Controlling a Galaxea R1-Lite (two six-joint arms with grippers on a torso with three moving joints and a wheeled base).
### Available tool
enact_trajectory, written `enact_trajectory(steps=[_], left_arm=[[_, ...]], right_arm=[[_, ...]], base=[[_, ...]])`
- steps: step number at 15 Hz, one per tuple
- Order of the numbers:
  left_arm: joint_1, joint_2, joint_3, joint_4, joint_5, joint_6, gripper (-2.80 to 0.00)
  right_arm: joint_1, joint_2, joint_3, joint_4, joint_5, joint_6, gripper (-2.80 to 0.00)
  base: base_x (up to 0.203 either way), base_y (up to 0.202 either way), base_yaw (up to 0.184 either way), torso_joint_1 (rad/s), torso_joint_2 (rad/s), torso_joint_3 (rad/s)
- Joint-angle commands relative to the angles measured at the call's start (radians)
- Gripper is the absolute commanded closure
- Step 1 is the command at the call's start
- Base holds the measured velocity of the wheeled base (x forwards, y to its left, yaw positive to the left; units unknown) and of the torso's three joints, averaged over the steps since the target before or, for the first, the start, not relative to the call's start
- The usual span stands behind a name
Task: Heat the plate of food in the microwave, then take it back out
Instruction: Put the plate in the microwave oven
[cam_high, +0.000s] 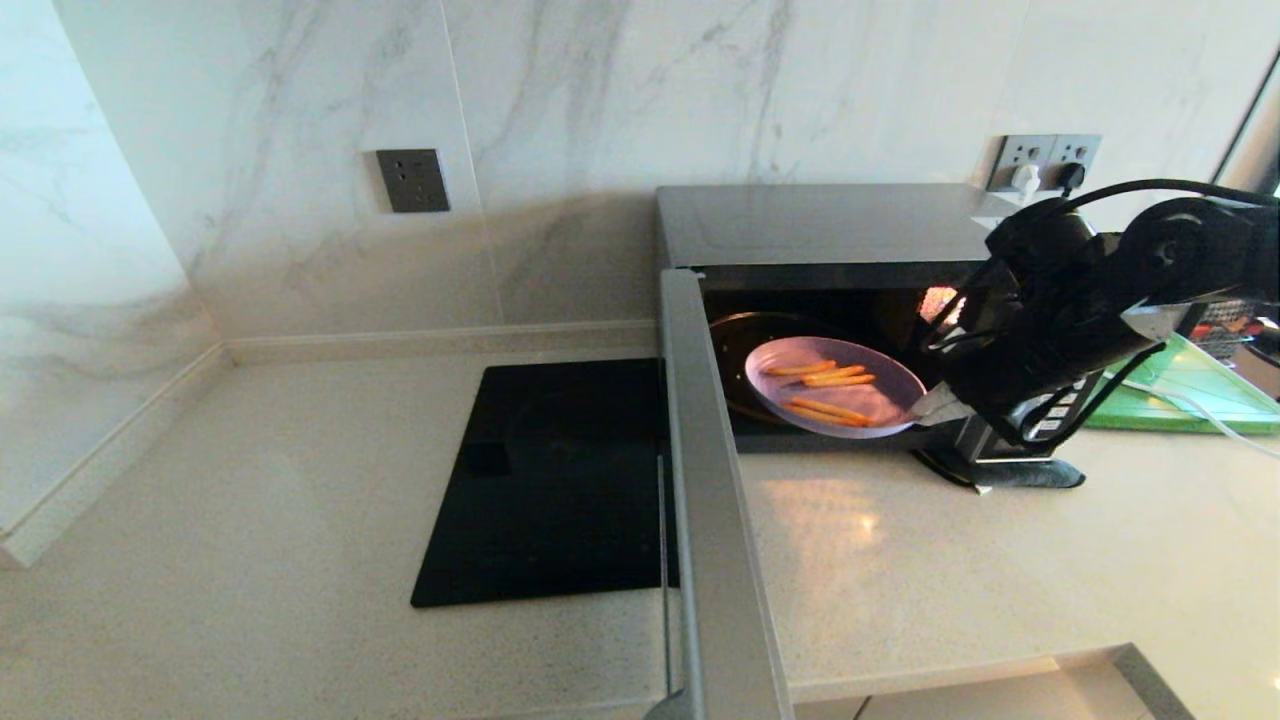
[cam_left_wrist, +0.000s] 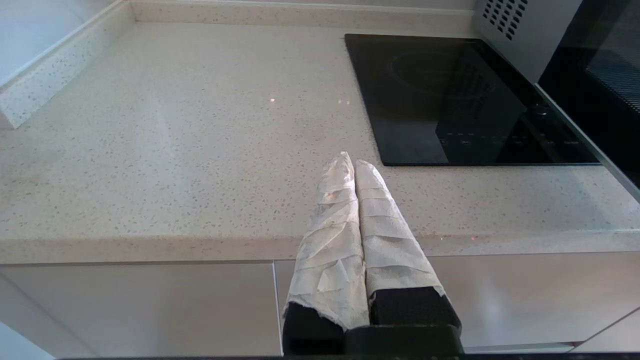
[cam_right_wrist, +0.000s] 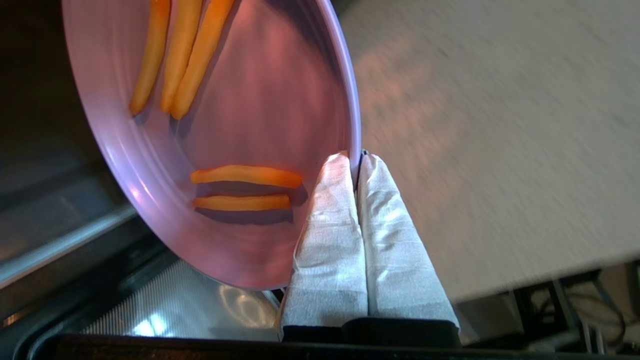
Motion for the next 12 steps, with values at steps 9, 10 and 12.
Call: enact_trajectory(steps=[9, 10, 12], left_arm=[[0.000, 0.002, 0.000, -0.001, 0.001, -0.001, 0.00], [0.000, 0.002, 0.000, -0.001, 0.001, -0.001, 0.00], [0.000, 0.002, 0.000, -0.001, 0.001, -0.001, 0.00]], right_arm=[[0.027, 0.231, -0.152, -0.197, -0.083, -0.058, 0.00], [0.032, 0.231, -0.152, -0.197, -0.082, -0.062, 0.00], [0.048, 0.226, -0.146, -0.196, -0.081, -0.062, 0.00]], base=[[0.000, 0.000, 0.000, 0.000, 0.00, 0.000], [0.000, 0.000, 0.000, 0.000, 0.00, 0.000], [0.000, 0.000, 0.000, 0.000, 0.00, 0.000]])
